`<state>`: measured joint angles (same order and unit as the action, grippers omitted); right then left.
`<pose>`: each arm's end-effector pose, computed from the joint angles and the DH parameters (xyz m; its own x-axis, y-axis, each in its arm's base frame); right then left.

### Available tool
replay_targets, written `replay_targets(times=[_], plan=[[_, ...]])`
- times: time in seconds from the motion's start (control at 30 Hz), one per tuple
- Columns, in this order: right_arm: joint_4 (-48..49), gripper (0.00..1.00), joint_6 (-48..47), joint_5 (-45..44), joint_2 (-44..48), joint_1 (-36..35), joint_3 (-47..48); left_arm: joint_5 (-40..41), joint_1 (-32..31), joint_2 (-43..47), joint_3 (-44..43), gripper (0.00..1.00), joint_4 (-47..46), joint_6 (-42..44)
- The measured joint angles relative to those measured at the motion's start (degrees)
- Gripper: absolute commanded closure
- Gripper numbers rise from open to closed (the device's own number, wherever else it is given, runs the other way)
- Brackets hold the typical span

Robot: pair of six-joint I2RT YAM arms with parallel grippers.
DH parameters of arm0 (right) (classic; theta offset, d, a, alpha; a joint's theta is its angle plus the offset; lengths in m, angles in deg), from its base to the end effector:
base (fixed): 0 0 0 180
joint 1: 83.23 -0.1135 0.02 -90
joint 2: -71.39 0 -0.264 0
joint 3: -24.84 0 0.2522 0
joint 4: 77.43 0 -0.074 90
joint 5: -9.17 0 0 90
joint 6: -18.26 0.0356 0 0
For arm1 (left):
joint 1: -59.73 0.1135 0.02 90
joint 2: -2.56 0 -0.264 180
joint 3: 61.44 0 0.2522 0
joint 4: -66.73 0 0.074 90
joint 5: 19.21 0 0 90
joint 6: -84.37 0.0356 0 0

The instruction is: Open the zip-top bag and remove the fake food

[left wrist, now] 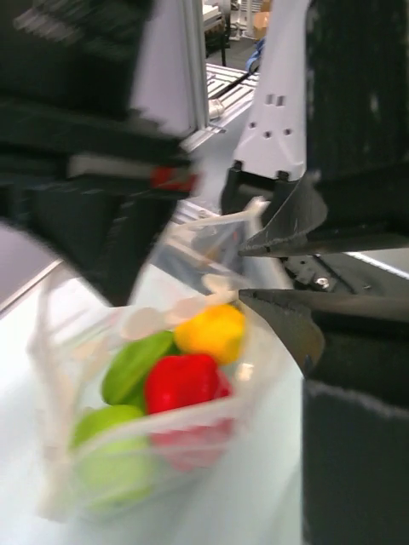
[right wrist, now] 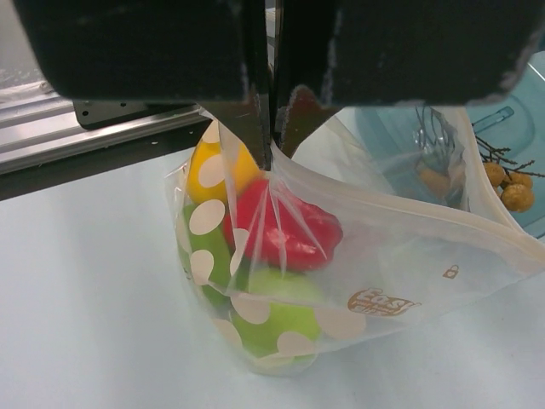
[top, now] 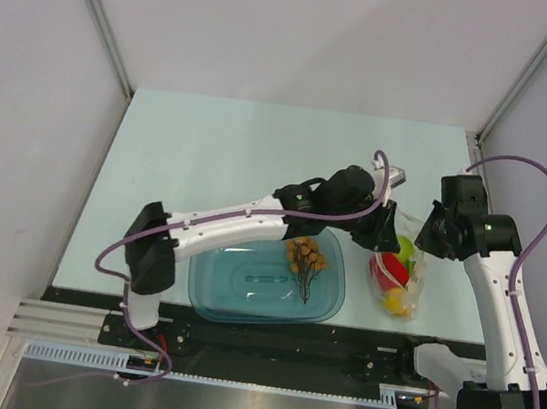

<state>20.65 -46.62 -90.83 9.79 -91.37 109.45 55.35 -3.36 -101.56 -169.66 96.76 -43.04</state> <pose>0.1819 0.0198 0.3509 -0.7891 0.3095 -0.5307 0.3140 0.9457 0.0846 0.1877 -0.3907 0.3402 -0.7452 0.1744 -0.6436 0.6486 0.4138 -0.6388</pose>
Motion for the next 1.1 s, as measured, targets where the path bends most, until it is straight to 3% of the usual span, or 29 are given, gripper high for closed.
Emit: replay_targets(times=[0.2, 0.5, 0.9, 0.93, 1.1], plan=[[-1.25, 1.0, 3.39, -0.26, 1.86, -0.28, 0.35, -0.83, -0.11, -11.02, -10.32, 0.81, 2.84, -3.39], [-1.81, 1.0, 9.46, 0.26, 6.69, -0.28, 0.44, 4.39, -0.96, -20.15, -14.99, 0.75, 9.77, -9.16], [-1.81, 1.0, 9.77, 2.8, 7.87, 1.16, -2.75, 12.83, -3.52, -25.59, -19.76, 0.46, 12.5, -5.77], [-1.81, 1.0, 9.7, 2.99, 7.93, 1.25, -2.8, 12.92, -3.56, -25.77, -19.87, 0.35, 12.55, -5.7], [-1.84, 1.0, 9.55, 3.91, 8.07, 1.42, -3.87, 13.0, -3.93, -27.28, -20.15, 0.23, 12.31, -6.16]])
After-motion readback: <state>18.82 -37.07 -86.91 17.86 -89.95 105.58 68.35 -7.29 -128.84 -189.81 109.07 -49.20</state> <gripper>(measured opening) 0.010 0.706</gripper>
